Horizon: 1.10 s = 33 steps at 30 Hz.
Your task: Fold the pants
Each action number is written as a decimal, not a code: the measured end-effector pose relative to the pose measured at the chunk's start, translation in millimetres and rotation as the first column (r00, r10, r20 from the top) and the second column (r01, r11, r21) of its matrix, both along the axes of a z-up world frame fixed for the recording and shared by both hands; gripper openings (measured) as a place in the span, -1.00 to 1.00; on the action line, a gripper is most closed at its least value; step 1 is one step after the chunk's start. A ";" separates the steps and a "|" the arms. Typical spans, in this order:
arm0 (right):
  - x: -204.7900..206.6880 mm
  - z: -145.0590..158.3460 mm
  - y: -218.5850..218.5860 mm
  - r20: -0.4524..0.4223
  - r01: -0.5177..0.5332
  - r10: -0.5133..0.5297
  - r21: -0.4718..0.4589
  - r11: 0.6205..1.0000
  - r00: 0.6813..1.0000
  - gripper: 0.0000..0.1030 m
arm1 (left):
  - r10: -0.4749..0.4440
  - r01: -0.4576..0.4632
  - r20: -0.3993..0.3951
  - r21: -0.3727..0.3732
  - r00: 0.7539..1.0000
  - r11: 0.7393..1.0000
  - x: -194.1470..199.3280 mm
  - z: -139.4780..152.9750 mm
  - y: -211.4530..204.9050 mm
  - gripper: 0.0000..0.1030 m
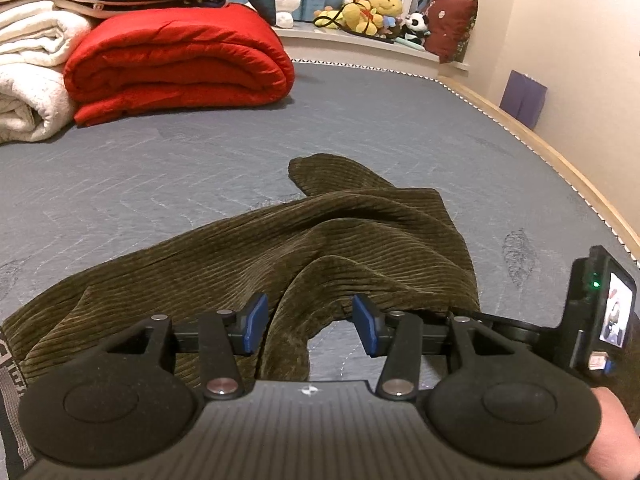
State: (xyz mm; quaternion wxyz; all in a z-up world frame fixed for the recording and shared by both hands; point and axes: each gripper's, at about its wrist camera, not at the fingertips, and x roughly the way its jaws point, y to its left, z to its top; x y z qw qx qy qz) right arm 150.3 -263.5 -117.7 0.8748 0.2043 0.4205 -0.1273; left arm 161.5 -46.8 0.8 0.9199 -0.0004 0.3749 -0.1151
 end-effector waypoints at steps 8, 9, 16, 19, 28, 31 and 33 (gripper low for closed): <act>5.4 25.4 1.2 0.153 -0.013 0.038 -0.161 0.987 0.987 -0.67 | 0.014 -0.013 0.007 -0.012 1.000 1.000 -1.0 3.6 8.4 0.01; 3.9 33.9 5.5 0.196 -0.024 0.065 -0.208 0.978 0.979 -0.69 | 0.019 -0.019 0.011 -0.013 1.000 1.000 -1.3 5.0 10.7 0.01; -38.9 81.5 81.8 0.479 -0.263 0.587 -0.583 0.768 0.653 -0.70 | 0.080 -0.080 0.028 -0.020 0.996 0.997 -4.8 13.0 36.0 0.01; -63.1 69.6 120.7 0.384 -0.463 0.819 -0.685 0.562 0.427 -0.70 | 0.118 -0.117 0.028 -0.029 0.993 0.993 -3.8 16.1 51.0 0.01; -61.0 36.8 150.3 0.144 -0.706 0.924 -0.607 0.365 0.354 -0.65 | 0.186 -0.186 -0.014 -0.072 0.982 0.980 -0.1 18.8 78.4 0.01; -46.8 51.9 129.1 0.267 -0.706 0.855 -0.484 0.518 0.445 -0.56 | 0.160 -0.161 -0.020 -0.080 0.987 0.984 -0.4 17.3 74.8 0.01; -41.2 51.7 120.3 0.304 -0.704 0.824 -0.428 0.567 0.479 -0.56 | 0.124 -0.127 -0.027 -0.108 0.992 0.986 0.6 15.5 70.9 0.01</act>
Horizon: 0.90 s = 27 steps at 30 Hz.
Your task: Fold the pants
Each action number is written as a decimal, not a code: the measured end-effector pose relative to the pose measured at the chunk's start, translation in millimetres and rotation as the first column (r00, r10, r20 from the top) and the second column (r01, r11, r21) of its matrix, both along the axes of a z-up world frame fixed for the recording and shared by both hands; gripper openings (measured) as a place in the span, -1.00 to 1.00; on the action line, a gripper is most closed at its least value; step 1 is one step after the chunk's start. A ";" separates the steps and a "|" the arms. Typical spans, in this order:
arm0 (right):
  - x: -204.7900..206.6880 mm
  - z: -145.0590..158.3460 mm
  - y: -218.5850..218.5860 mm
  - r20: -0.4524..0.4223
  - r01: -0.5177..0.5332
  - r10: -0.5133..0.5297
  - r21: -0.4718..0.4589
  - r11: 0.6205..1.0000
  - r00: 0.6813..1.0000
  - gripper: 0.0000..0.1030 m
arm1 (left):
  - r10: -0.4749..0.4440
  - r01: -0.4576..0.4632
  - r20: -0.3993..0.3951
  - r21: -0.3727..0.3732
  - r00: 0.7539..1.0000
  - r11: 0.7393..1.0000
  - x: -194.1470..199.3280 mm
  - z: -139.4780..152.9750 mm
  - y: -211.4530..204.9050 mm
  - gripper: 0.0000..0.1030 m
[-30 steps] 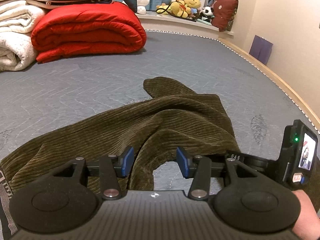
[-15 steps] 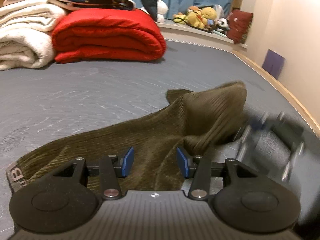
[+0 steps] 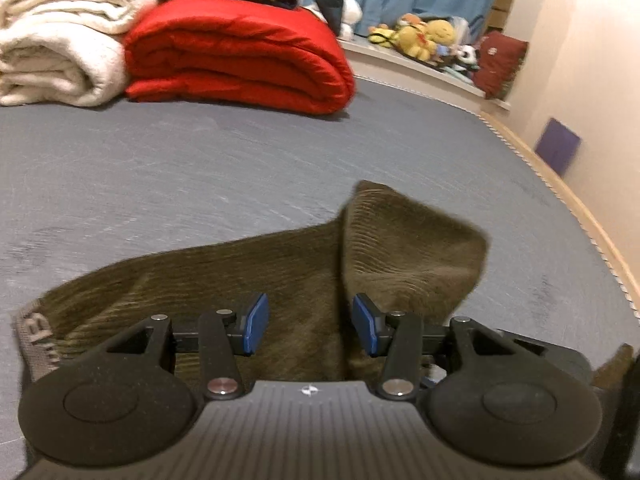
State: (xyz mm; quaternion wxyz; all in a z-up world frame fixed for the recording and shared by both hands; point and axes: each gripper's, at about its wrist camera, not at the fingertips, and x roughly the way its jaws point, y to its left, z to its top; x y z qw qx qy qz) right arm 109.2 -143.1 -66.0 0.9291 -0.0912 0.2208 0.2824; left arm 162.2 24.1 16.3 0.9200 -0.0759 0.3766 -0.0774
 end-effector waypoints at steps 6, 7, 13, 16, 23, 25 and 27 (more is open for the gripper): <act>-12.3 -15.9 13.1 0.054 -0.069 0.074 -0.093 0.993 0.996 -0.55 | -0.105 0.104 -0.007 -0.098 0.994 0.990 2.9 -4.2 -14.9 0.15; -12.9 -17.2 16.6 0.067 -0.077 0.086 -0.117 0.990 0.994 -0.57 | -0.126 0.124 -0.013 -0.099 0.992 0.987 5.0 -6.3 -17.6 0.19; -21.6 -18.0 23.5 0.087 -0.095 0.110 -0.152 0.984 0.990 -0.59 | -0.138 0.134 -0.065 -0.069 0.988 0.989 19.6 -30.6 -21.7 0.20; -20.9 -19.4 24.2 0.088 -0.101 0.115 -0.157 0.982 0.989 -0.59 | -0.146 0.143 -0.057 -0.055 0.988 0.988 21.9 -35.7 -21.4 0.16; -19.5 -17.9 22.8 0.073 -0.116 0.128 -0.146 0.982 0.989 -0.54 | -0.040 0.041 -0.028 0.039 0.999 0.998 23.6 -35.1 -19.4 -0.84; -19.9 -16.3 24.1 0.059 -0.117 0.126 -0.137 0.984 0.990 -0.23 | 0.094 -0.091 -0.029 0.066 0.995 0.994 25.6 -34.7 -7.6 -0.84; -19.0 -12.6 18.5 0.040 -0.113 0.117 -0.081 0.990 0.992 -0.08 | 0.193 -0.190 -0.077 0.039 0.978 0.981 29.9 -39.5 8.8 -0.84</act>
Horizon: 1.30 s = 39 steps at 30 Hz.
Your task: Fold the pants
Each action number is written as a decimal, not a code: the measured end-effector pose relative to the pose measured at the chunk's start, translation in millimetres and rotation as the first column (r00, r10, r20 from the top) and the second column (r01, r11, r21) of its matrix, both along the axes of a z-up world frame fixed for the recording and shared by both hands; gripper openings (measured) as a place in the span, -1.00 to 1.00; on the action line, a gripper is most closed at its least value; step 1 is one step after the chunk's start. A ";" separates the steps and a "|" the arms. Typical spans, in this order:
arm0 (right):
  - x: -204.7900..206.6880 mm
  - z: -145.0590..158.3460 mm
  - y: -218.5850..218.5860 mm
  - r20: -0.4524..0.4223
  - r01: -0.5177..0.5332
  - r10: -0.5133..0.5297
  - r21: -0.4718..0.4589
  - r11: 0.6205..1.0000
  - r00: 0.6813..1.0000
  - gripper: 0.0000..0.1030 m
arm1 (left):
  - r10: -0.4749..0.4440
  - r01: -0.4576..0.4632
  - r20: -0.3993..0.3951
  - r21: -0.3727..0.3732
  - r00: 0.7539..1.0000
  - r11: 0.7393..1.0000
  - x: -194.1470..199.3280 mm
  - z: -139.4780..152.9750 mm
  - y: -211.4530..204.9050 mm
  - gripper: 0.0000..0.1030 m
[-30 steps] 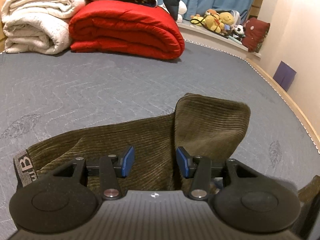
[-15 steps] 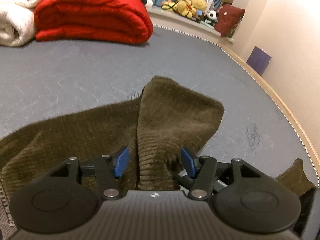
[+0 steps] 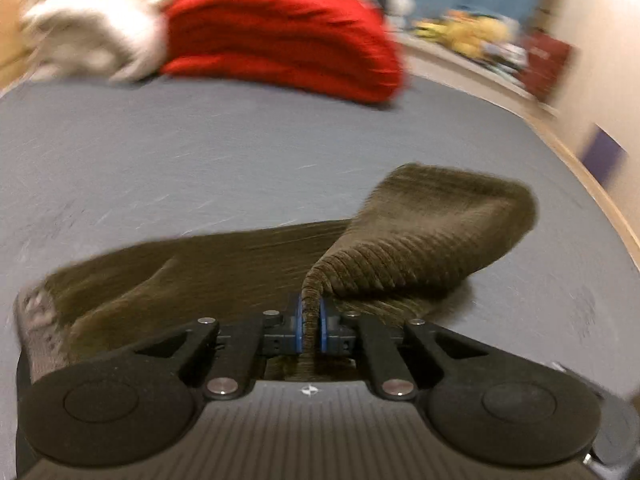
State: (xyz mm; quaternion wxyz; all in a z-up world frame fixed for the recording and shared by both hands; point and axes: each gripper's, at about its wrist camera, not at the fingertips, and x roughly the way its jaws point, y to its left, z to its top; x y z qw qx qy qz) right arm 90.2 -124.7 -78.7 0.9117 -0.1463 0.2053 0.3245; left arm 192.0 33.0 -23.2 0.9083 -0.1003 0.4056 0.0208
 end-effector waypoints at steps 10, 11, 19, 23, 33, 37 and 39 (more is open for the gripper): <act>70.3 -11.3 -91.0 -0.485 0.477 -0.248 0.433 0.765 0.839 -0.28 | 0.080 -0.097 -0.127 -0.134 0.989 0.986 7.6 -10.7 22.1 -0.72; 77.4 -18.4 -98.9 -0.532 0.528 -0.263 0.441 0.725 0.805 -0.28 | 0.080 -0.097 -0.127 -0.136 0.989 0.986 7.3 -10.6 22.3 -0.72; 159.2 -103.5 -128.3 -0.860 0.846 -0.140 0.431 0.315 0.491 -0.19 | 0.073 -0.086 -0.116 -0.107 0.991 0.991 0.9 -10.3 18.5 -0.72; 188.4 -107.9 -120.3 -0.869 0.852 -0.125 0.426 0.305 0.479 -0.33 | 0.065 -0.075 -0.110 -0.093 0.992 0.993 1.3 -10.5 13.5 -0.72; 157.5 -19.1 -177.2 -0.683 0.793 -0.404 0.505 0.342 0.609 -0.88 | -0.057 0.052 -0.025 -0.155 0.998 0.987 -0.9 1.7 -4.8 -0.24; 120.4 24.9 -258.7 -0.528 0.800 -0.638 0.543 0.253 0.560 -0.88 | -0.110 0.113 0.028 -0.165 0.994 0.980 -10.6 11.8 -11.8 -0.19; 95.0 30.9 -304.4 -0.463 0.822 -0.757 0.544 0.168 0.461 -0.88 | -0.126 0.131 0.037 -0.147 0.991 0.980 -15.5 13.8 -13.8 -0.18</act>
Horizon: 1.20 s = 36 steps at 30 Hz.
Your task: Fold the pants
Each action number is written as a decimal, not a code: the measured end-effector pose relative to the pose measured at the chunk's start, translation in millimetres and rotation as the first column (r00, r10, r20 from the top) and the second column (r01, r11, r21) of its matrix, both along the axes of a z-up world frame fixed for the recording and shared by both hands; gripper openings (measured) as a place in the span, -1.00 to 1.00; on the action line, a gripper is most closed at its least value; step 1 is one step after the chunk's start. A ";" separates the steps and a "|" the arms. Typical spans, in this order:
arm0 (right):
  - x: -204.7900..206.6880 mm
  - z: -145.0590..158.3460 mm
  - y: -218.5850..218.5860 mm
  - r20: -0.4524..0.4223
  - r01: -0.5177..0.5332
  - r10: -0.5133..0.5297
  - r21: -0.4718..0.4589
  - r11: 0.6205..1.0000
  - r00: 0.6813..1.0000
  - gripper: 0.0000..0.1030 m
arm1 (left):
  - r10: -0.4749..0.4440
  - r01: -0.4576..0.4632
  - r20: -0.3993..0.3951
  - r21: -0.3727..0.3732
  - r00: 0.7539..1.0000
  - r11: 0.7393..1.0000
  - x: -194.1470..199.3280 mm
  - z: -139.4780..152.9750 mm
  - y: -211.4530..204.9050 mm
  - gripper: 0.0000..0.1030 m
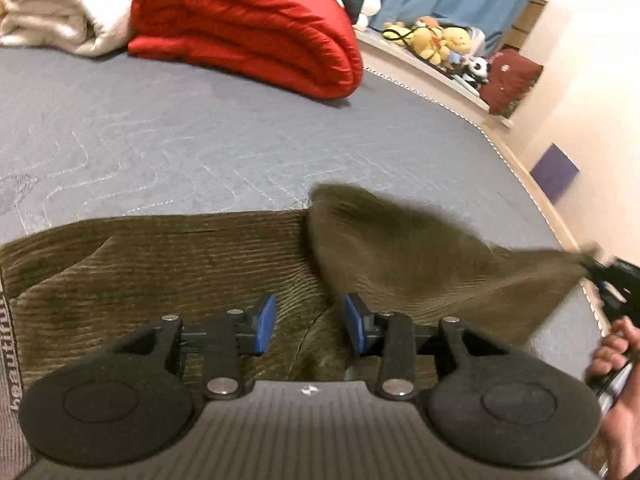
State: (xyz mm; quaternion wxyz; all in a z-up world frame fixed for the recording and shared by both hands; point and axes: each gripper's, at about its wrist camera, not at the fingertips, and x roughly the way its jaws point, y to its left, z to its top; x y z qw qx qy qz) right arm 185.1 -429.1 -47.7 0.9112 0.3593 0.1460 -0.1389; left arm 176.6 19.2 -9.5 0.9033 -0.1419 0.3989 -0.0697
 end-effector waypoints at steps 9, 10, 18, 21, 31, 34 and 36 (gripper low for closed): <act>-36.6 -108.8 -146.1 -0.334 0.269 -0.229 0.078 0.960 0.914 -0.87 | -0.026 0.030 -0.047 0.075 0.999 0.997 -3.3 -16.5 1.3 -0.18; -32.5 -109.1 -148.3 -0.321 0.232 -0.203 0.053 0.971 0.925 -0.87 | -0.030 0.033 -0.051 0.077 0.998 0.996 -3.2 -17.7 1.7 -0.18; -28.6 -75.1 -168.3 -0.122 0.116 -0.113 0.012 0.993 0.986 -0.88 | -0.218 0.225 -0.095 0.072 0.971 0.972 -5.1 -38.1 -17.8 -0.05; -28.5 -73.7 -177.3 -0.121 0.150 -0.146 0.019 0.989 0.982 -0.87 | -0.254 0.263 -0.113 0.081 0.961 0.961 -4.2 -51.7 -26.9 -0.04; -10.4 -98.7 -166.0 -0.263 0.161 -0.168 -0.049 0.986 0.950 -0.85 | -0.394 0.435 -0.195 0.270 0.898 0.859 -12.9 -83.6 -64.6 -0.57; -12.7 -91.1 -166.4 -0.228 0.186 -0.202 -0.088 0.979 0.952 -0.87 | -0.414 0.450 -0.190 0.228 0.890 0.863 -16.1 -65.9 -48.8 -0.65; -16.0 -85.9 -166.3 -0.217 0.207 -0.225 -0.102 0.973 0.950 -0.87 | -0.425 0.454 -0.172 0.204 0.889 0.867 -19.1 -51.9 -35.6 -0.65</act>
